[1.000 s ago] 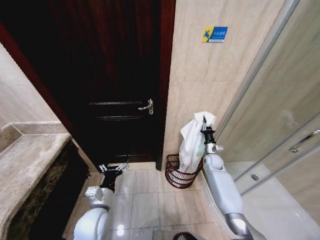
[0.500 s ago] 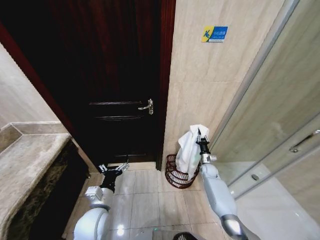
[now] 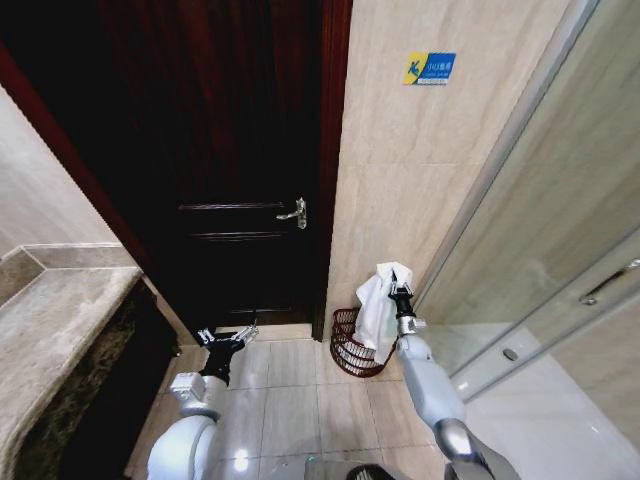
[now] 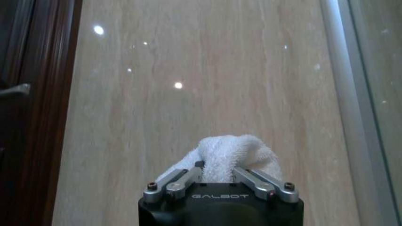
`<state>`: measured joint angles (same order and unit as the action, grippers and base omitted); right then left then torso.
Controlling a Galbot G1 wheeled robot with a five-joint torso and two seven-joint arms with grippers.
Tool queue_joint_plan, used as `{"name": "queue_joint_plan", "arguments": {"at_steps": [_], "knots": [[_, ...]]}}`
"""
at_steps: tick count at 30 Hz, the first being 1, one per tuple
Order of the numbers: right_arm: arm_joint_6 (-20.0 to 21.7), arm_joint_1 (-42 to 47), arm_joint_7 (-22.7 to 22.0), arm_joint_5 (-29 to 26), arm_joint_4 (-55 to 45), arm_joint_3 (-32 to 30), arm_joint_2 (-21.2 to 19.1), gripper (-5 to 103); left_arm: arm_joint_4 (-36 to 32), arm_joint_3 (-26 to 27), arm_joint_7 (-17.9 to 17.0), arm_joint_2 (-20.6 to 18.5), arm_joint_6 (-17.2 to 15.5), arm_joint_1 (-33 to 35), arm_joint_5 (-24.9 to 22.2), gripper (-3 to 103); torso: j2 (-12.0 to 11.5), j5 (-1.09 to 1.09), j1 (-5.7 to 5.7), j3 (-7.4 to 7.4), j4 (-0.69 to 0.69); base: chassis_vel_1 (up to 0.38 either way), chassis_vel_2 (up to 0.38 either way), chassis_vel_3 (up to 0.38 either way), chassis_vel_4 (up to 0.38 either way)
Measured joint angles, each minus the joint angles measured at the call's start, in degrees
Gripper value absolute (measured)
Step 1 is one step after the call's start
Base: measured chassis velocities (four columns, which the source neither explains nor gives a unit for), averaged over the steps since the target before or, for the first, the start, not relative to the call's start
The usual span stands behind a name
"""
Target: Discard the used towel into the hamper.
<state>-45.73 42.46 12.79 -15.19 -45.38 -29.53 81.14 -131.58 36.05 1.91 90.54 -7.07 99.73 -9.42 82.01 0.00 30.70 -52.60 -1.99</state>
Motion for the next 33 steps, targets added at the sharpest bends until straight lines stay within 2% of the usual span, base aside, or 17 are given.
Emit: {"name": "queue_joint_plan", "arguments": {"at_steps": [8, 22, 27, 33], "knots": [[-1.6, -1.4, 2.0, 1.1, 8.4, 0.1, 1.0, 8, 0.0, 0.0, 0.0, 0.0, 0.0, 0.0, 0.0, 100, 0.0, 0.00, 0.00, 0.00, 0.01, 0.000, 0.000, 0.000, 0.000], [0.6, 1.8, 2.9, 2.3, 8.9, -0.1, 1.4, 8, 0.0, 0.0, 0.0, 0.0, 0.0, 0.0, 0.0, 100, 0.0, 0.01, 0.00, 0.00, 0.01, 0.000, 0.000, 0.000, 0.000], [-0.1, 2.5, 2.4, 2.5, 7.2, -0.8, 1.0, 8, 0.0, 0.0, 0.0, 0.0, 0.0, 0.0, 0.0, 100, 0.0, 0.00, 0.00, 0.01, 0.00, 0.000, 0.000, 0.000, 0.000], [-0.1, 3.3, 4.1, 3.2, 6.5, -1.5, 0.7, 8, 0.0, 0.0, 0.0, 0.0, 0.0, 0.0, 0.0, 100, 0.0, 0.00, 0.00, 0.00, 0.00, 0.000, 0.000, 0.000, 0.000]]}}
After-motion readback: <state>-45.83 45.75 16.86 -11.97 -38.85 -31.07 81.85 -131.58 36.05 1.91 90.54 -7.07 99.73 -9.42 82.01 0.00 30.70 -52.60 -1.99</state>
